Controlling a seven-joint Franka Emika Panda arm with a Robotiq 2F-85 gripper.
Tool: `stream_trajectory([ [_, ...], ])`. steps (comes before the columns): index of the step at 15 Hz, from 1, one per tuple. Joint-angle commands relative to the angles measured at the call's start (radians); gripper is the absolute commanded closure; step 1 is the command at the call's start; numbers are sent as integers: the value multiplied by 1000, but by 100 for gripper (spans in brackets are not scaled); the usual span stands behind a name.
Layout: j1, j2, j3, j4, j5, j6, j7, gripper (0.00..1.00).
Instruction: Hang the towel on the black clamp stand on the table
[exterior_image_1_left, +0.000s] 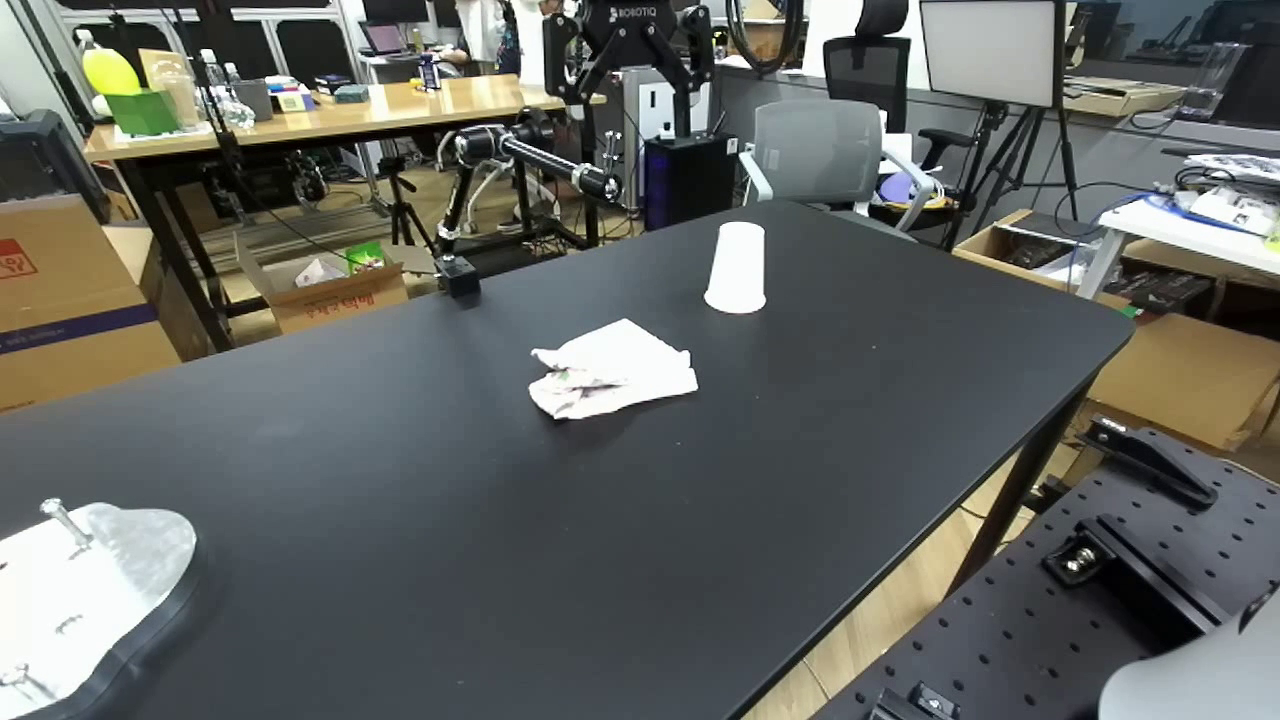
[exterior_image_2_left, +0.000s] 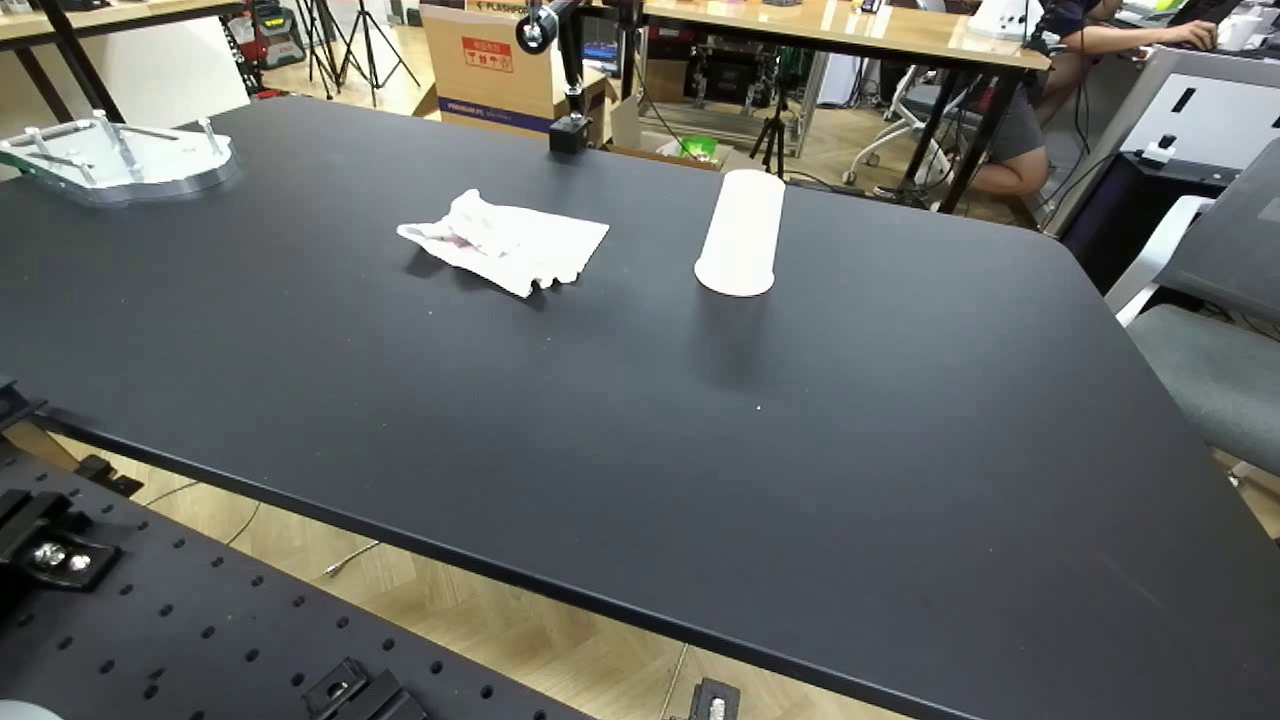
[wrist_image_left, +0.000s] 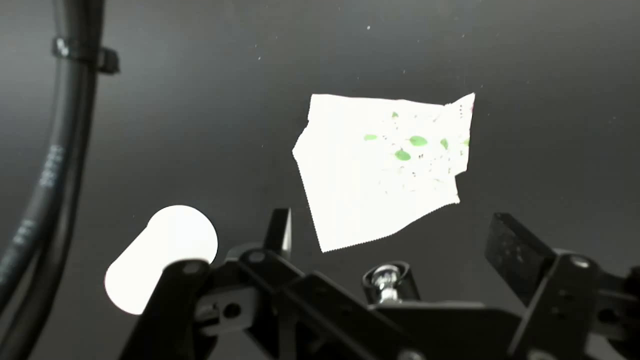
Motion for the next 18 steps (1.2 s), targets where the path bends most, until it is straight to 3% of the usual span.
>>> stream_trajectory([
  [1, 17, -136, 21, -176, 3, 45, 14, 0],
  [4, 30, -211, 50, -334, -77, 196, 82, 0],
  [6, 28, -244, 73, -453, -135, 376, 171, 0],
  [10, 5, -202, 97, -623, -126, 677, 309, 0],
  [13, -12, -114, 84, -688, -79, 870, 309, 0],
  [18, -38, 80, 70, -663, -20, 1096, 269, 0],
])
